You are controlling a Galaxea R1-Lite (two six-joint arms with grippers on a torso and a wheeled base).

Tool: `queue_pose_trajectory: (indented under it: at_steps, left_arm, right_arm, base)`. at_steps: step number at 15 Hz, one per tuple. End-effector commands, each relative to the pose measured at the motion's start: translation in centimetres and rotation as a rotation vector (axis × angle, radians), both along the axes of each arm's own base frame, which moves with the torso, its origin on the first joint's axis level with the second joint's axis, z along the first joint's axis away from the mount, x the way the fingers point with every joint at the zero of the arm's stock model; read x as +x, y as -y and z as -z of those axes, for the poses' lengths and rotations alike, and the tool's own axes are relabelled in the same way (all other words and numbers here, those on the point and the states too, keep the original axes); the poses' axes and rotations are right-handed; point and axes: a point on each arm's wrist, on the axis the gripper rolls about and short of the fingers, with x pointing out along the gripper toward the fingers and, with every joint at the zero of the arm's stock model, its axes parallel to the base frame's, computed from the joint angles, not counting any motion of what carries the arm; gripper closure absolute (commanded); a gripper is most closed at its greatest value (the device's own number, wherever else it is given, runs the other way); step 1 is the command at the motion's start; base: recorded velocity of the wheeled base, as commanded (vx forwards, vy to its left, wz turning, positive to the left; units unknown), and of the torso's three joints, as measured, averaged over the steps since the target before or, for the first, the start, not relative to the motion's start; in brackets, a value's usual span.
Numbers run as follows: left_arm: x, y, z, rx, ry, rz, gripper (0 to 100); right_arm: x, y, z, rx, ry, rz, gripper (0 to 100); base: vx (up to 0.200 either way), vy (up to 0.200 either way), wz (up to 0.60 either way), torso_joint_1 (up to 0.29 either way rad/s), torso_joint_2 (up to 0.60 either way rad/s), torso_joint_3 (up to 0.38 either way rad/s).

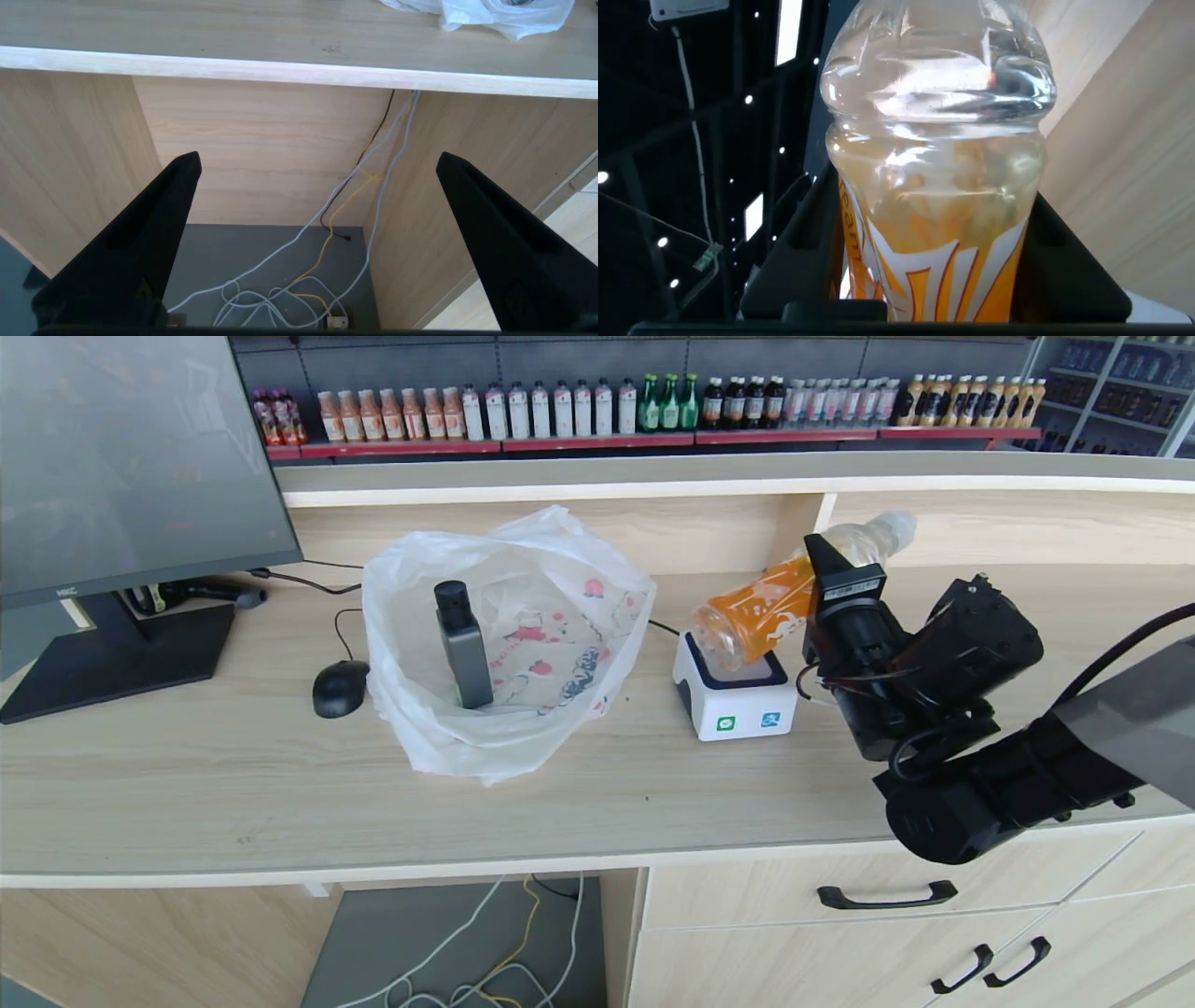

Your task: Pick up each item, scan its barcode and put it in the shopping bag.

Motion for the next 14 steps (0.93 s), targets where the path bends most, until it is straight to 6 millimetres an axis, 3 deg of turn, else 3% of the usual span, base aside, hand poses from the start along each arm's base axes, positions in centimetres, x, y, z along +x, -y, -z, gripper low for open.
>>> queue_pose_trajectory:
  at_steps: [1, 14]
  left_arm:
    - [0.0, 0.0, 0.0, 0.000, 0.000, 0.001, 0]
    - [0.0, 0.0, 0.0, 0.000, 0.000, -0.001, 0]
  right_arm:
    - [0.4, -0.2, 1.0, -0.003, -0.024, -0.005, 100]
    - [0.7, 1.0, 0.7, 0.034, -0.019, -0.009, 100]
  base:
    - [0.000, 0.000, 0.00, 0.000, 0.00, 0.000]
    - [0.000, 0.000, 0.00, 0.000, 0.00, 0.000]
